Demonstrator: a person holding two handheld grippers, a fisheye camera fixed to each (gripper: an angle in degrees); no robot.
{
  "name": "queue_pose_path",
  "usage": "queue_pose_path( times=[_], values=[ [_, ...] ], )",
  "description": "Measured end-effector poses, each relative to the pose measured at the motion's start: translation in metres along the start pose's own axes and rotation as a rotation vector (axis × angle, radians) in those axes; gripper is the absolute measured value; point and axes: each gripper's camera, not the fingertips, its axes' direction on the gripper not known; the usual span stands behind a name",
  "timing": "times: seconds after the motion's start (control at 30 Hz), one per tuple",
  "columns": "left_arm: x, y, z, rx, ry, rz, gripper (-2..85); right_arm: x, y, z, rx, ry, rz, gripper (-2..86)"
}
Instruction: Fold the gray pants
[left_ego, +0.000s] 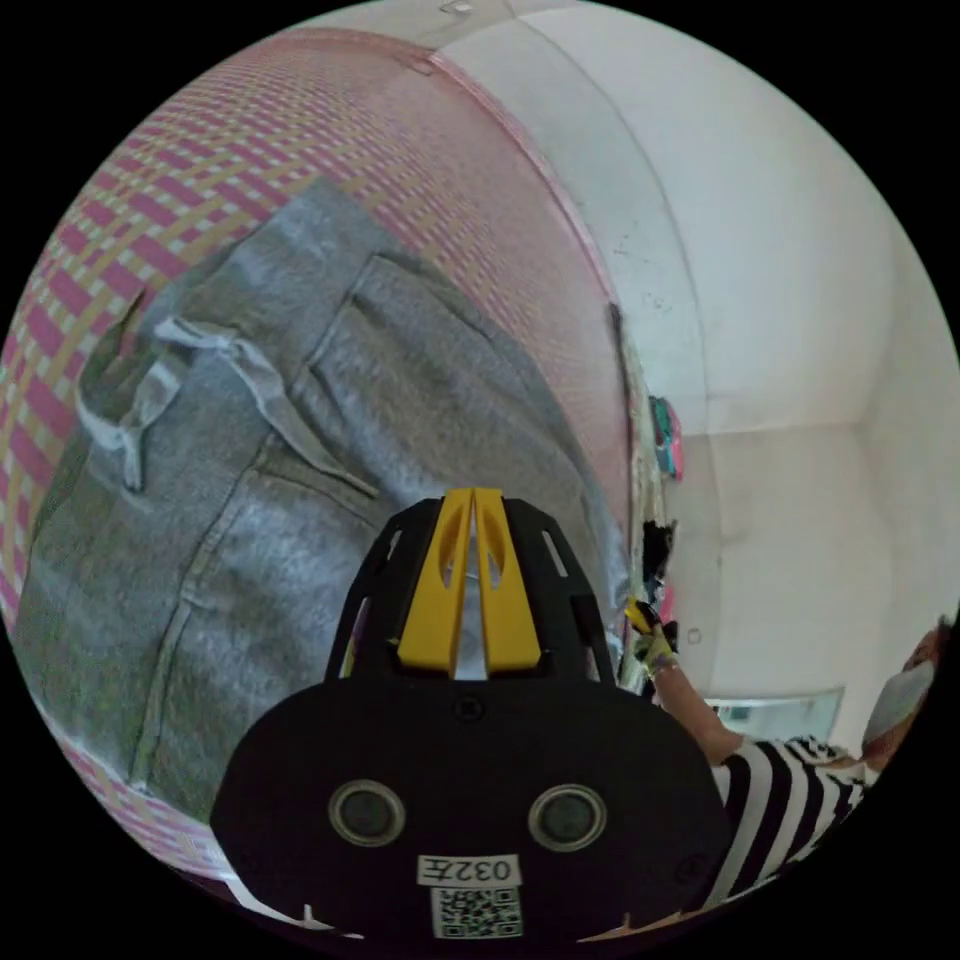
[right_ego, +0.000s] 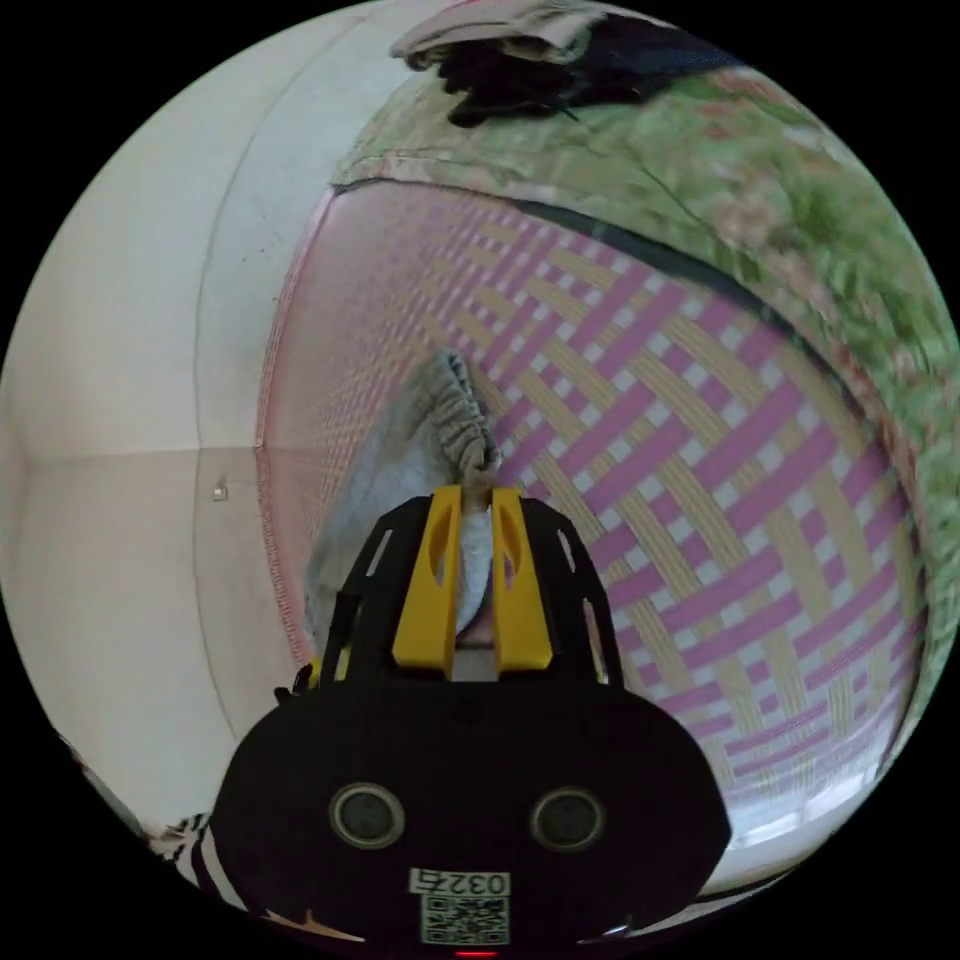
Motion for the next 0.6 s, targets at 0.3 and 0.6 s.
queue_pose_path(
  times=[0.3, 0.6],
  values=[
    [-0.018, 0.004, -0.002, -0.032, -0.194, -0.098, -0.9, -0.02, -0.047, -0.026, -0.052, 0.088, -0.212, 6.2],
    [-0.067, 0.095, -0.103, 0.179, -0.042, -0.208, -0.5, 0.063, 0.093, -0.103, 0.13, 0.028, -0.153, 6.8]
  ],
)
